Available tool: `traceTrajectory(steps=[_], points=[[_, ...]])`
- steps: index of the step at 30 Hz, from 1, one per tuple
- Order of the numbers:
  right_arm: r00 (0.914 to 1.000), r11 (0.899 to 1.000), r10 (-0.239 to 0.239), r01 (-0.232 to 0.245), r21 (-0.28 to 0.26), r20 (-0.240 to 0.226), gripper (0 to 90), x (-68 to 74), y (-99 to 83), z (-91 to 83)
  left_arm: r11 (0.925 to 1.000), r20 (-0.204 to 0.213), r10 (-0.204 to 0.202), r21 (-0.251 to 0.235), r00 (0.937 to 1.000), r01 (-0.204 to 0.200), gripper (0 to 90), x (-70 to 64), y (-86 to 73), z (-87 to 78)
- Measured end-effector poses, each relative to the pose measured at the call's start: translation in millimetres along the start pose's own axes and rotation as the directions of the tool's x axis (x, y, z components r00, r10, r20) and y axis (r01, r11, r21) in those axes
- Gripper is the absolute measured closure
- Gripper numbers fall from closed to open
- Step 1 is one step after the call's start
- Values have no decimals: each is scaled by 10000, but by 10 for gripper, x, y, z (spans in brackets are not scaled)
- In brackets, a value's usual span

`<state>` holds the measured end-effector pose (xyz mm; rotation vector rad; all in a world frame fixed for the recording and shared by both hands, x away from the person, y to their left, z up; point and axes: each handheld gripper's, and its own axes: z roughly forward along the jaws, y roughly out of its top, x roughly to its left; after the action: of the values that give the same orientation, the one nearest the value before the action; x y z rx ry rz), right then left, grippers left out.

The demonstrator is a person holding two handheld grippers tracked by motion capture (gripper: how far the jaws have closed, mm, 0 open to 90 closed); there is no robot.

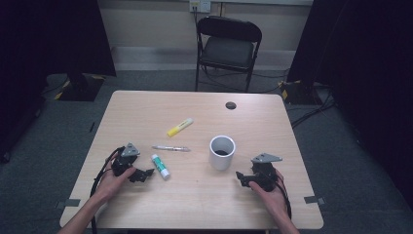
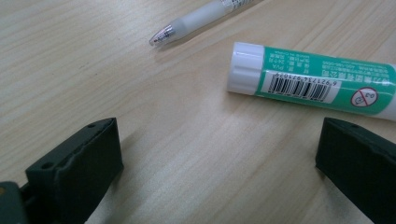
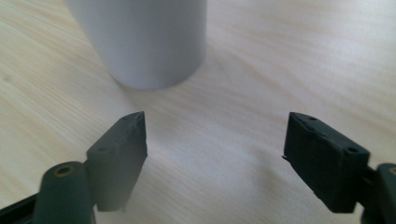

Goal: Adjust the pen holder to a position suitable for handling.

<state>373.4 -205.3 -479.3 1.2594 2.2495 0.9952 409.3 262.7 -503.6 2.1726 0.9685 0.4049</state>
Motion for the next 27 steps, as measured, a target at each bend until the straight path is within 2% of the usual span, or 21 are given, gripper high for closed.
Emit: traceTrajectory(steps=[2, 7, 9, 10, 11, 12, 14, 16, 18, 21, 23, 25, 27], points=[[9995, 9991, -111, 100, -411, -281, 241, 0, 88, -94, 10000, 3, 2, 2, 10000, -2, 0, 0, 0, 0], [9998, 9970, -164, 156, -756, -101, 260, -27, 229, -195, 10000, 3, 7, 6, 10000, -7, 0, 1, 0, 0], [9992, 9960, -128, 94, -891, -380, 266, -44, 311, -251, 10000, 0, 6, 6, 10000, -6, 0, 0, 0, 0], [9993, 9955, -88, 52, -942, -374, 279, -45, 341, -272, 10000, -1, 3, 2, 10000, -3, 0, 0, 0, 0], [9987, 9943, -100, 46, -1061, -509, 315, -53, 396, -311, 10000, -1, 9, 5, 10000, -9, 0, 1, 0, 0], [9969, 9909, 1, -107, -1338, -784, 307, -70, 489, -368, 10000, 0, 2, 3, 10000, -2, 0, 0, 0, 0], [9968, 9900, -25, -89, -1406, -805, 309, -71, 529, -385, 10000, 1, 9, 7, 10000, -9, 0, 1, 0, 0], [9957, 9859, -239, 87, -1671, -893, 330, -72, 707, -425, 10000, 2, 17, 8, 10000, -17, 0, 2, 1, 0], [9947, 9840, -256, 75, -1781, -992, 350, -74, 745, -427, 10000, 44, 3, 24, 10000, -3, 0, 3, 3, 4], [9911, 9787, -633, 387, -2014, -1173, 410, -74, 880, -385, 10000, 35, 74, 29, 10000, -74, 0, 8, 7, 5], [9898, 9783, -785, 535, -2004, -1191, 466, -66, 937, -306, 10000, 33, 75, 27, 10000, -75, 0, 8, 7, 5], [9846, 9806, -910, 624, -1859, -1496, 464, -61, 973, -199, 10000, 35, 74, 27, 10000, -74, 0, 8, 7, 5], [9832, 9821, -1056, 795, -1710, -1492, 503, -54, 986, -90, 10000, 34, 76, 28, 10000, -76, 0, 8, 7, 5]])
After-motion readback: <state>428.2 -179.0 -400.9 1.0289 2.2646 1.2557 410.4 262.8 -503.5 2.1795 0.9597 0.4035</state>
